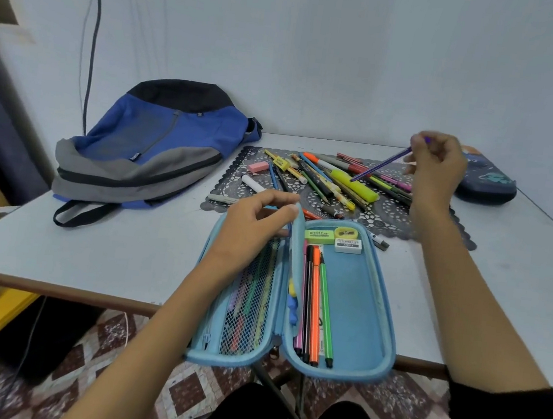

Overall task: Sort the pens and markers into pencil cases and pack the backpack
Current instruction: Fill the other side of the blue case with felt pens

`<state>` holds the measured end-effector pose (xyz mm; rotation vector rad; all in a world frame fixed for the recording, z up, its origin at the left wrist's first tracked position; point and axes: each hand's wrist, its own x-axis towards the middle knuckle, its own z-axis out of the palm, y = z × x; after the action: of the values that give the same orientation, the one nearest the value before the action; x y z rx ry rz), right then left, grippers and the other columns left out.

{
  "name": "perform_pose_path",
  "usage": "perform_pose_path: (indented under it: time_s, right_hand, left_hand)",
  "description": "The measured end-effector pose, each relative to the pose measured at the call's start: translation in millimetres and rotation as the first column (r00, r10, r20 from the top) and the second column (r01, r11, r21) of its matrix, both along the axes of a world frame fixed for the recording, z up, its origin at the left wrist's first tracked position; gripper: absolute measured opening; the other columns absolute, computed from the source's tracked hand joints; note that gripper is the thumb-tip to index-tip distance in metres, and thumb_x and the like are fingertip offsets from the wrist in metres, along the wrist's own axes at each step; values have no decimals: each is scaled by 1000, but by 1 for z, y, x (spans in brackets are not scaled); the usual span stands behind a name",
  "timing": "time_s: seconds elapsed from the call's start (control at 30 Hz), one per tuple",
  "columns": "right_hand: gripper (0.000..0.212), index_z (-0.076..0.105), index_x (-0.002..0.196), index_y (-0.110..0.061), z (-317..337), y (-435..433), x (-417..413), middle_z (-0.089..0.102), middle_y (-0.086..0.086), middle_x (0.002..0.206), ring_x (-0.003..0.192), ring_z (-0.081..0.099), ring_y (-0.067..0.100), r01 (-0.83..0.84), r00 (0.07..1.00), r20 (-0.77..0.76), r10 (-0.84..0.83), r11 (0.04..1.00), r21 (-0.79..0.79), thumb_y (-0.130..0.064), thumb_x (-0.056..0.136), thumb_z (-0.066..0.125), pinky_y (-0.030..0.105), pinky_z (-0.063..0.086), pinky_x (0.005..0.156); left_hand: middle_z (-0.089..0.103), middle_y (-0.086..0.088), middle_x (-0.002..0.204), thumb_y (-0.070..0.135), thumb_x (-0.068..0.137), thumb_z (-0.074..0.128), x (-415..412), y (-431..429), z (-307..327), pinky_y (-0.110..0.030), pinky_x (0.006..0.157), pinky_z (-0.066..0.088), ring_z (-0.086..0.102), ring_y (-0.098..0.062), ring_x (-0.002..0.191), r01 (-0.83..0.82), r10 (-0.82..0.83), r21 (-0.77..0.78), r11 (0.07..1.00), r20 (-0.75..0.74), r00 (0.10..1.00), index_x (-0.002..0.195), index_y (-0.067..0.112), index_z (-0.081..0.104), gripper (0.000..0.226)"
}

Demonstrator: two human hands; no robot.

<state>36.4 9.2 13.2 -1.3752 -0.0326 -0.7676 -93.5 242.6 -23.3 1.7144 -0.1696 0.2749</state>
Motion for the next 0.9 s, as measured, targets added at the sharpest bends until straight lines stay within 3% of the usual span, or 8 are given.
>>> perform_pose_path:
  time_s: [0.07, 0.13, 0.23, 0.33, 0.43, 0.53, 0.67, 0.9]
  right_hand:
    - [10, 57, 94, -17, 11, 6, -14, 63, -1, 74, 56, 57, 10, -104, 995, 12, 104, 992, 65, -10, 90, 64, 22, 47, 51]
    - [13, 59, 95, -13, 19, 8, -27, 65, 3, 76, 55, 59, 11, -300, 948, -103, 302, 953, 38, -9, 87, 68, 21, 50, 52]
    - [19, 63, 94, -4, 21, 11, -45, 68, 9, 74, 55, 62, 15, -638, 728, -406, 552, 763, -104, -7, 78, 73, 21, 54, 54]
    - [20, 64, 93, -2, 14, 19, -58, 69, 17, 77, 56, 64, 19, -806, 542, -649, 534, 548, -223, -6, 76, 75, 22, 56, 56]
    - [20, 64, 92, 1, 6, 25, -69, 69, 21, 75, 57, 67, 22, -861, 459, -756, 466, 442, -250, -5, 77, 76, 23, 57, 56]
    - [24, 64, 91, 6, 1, 29, -77, 70, 22, 75, 57, 69, 23, -861, 450, -776, 442, 446, -246, -4, 74, 77, 24, 58, 56]
    - [28, 62, 94, 9, 0, 34, -86, 71, 23, 77, 57, 69, 24, -858, 459, -799, 389, 429, -284, -3, 74, 78, 23, 57, 54]
    - [21, 66, 88, 2, -3, 41, -89, 72, 20, 73, 62, 71, 28, -822, 539, -787, 298, 389, -416, -6, 75, 80, 30, 61, 60]
  left_hand:
    - [73, -1, 104, 34, 82, 63, 0, 0, 0, -33, 81, 59, 71, -15, 88, 0, 0, 4, 1000, 3, 1000, 110, 19, 71, 33]
    - [73, 0, 104, 33, 83, 63, 0, 0, 0, -31, 79, 58, 71, -14, 87, -1, 0, 11, 1000, 5, 1000, 110, 19, 71, 32]
    - [73, 0, 104, 31, 85, 63, 0, 0, 0, -31, 79, 58, 71, -13, 87, -4, 3, 15, 1000, 4, 1000, 110, 19, 71, 29]
    - [73, 1, 105, 33, 84, 63, 0, 0, 0, -29, 79, 58, 71, -13, 87, -9, 9, 17, 1000, 6, 1000, 110, 19, 71, 31]
    - [72, 0, 106, 25, 90, 65, 0, -1, 0, -26, 76, 57, 70, -12, 88, -10, 10, 13, 1000, 14, 1000, 111, 17, 71, 23]
    - [72, -3, 106, 18, 93, 63, 0, -1, 0, -23, 73, 55, 69, -13, 91, -13, 13, 3, 1000, 19, 1000, 111, 15, 71, 19]
    - [73, -2, 104, 27, 86, 64, 0, -2, 0, -22, 72, 56, 69, -11, 88, -12, 12, -14, 1000, 25, 1000, 110, 15, 71, 27]
    - [72, -4, 104, 15, 94, 63, 0, -2, 0, -18, 70, 52, 67, -7, 86, -16, 16, -12, 1000, 36, 999, 110, 13, 71, 18]
